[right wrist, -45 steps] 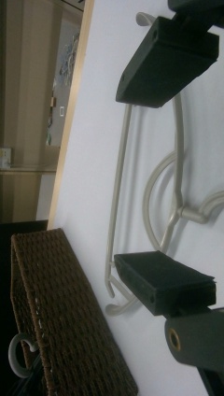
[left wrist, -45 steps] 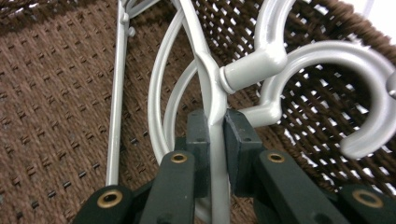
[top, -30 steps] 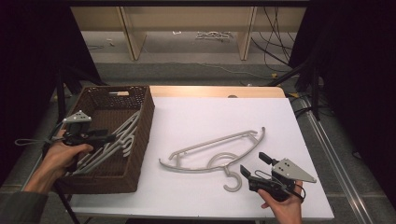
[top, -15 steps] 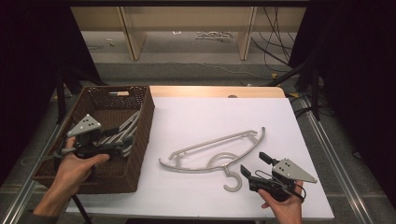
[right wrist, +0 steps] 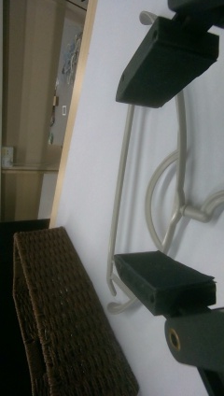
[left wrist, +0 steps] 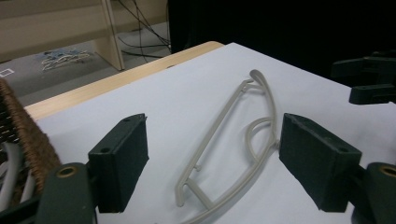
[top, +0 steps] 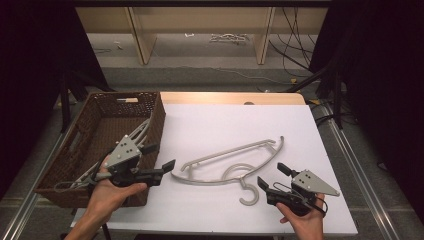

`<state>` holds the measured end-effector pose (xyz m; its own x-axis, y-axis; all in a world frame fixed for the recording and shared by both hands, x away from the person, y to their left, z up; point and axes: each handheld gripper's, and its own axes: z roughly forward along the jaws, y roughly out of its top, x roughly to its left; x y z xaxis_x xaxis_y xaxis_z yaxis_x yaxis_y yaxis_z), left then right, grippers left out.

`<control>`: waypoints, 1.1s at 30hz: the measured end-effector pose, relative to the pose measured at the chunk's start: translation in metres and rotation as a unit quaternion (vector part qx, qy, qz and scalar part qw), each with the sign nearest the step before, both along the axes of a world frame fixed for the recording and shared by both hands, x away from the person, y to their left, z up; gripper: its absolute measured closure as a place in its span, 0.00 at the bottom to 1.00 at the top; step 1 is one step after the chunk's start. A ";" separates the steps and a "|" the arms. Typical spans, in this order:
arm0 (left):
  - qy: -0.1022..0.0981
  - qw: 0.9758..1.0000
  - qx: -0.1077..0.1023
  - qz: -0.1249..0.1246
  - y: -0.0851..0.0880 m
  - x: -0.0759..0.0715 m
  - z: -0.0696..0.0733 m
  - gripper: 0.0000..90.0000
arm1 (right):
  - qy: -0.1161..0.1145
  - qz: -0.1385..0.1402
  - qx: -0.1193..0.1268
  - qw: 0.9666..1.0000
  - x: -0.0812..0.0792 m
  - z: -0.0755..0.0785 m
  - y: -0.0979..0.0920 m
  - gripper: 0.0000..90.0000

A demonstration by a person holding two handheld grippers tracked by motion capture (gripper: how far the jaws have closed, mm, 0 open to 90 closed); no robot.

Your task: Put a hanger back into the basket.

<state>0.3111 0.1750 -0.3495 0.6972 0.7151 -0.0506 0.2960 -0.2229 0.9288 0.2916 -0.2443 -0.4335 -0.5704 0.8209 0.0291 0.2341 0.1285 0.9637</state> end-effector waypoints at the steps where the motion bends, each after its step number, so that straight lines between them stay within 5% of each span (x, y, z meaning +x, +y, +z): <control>1: 0.001 1.000 -0.006 -0.003 -0.003 0.000 0.000 0.27 | 0.000 0.000 -0.001 1.000 0.000 0.000 0.000 0.22; 9: -0.017 1.000 0.002 -0.025 -0.028 -0.004 -0.011 0.23 | 0.006 0.001 0.002 1.000 -0.001 0.001 0.000 0.22; 11: -0.016 0.999 -0.007 -0.027 -0.031 -0.003 -0.017 0.21 | -0.004 0.006 0.005 1.000 0.000 0.001 0.000 0.22; 13: -0.012 0.999 -0.018 -0.028 -0.034 -0.002 -0.022 0.20 | 0.022 0.004 0.006 1.000 -0.004 0.003 0.000 0.22; 18: -0.022 0.999 -0.034 -0.030 -0.040 0.000 -0.026 0.18 | 0.011 0.001 0.025 1.000 -0.003 0.003 -0.002 0.22; 24: -0.030 0.998 -0.047 -0.027 -0.048 0.000 -0.040 0.18 | 0.017 0.001 0.015 1.000 -0.003 0.003 -0.002 0.22; 33: -0.035 0.998 -0.020 -0.042 -0.052 -0.006 -0.060 0.18 | 0.011 0.003 0.022 1.000 -0.003 0.002 -0.002 0.22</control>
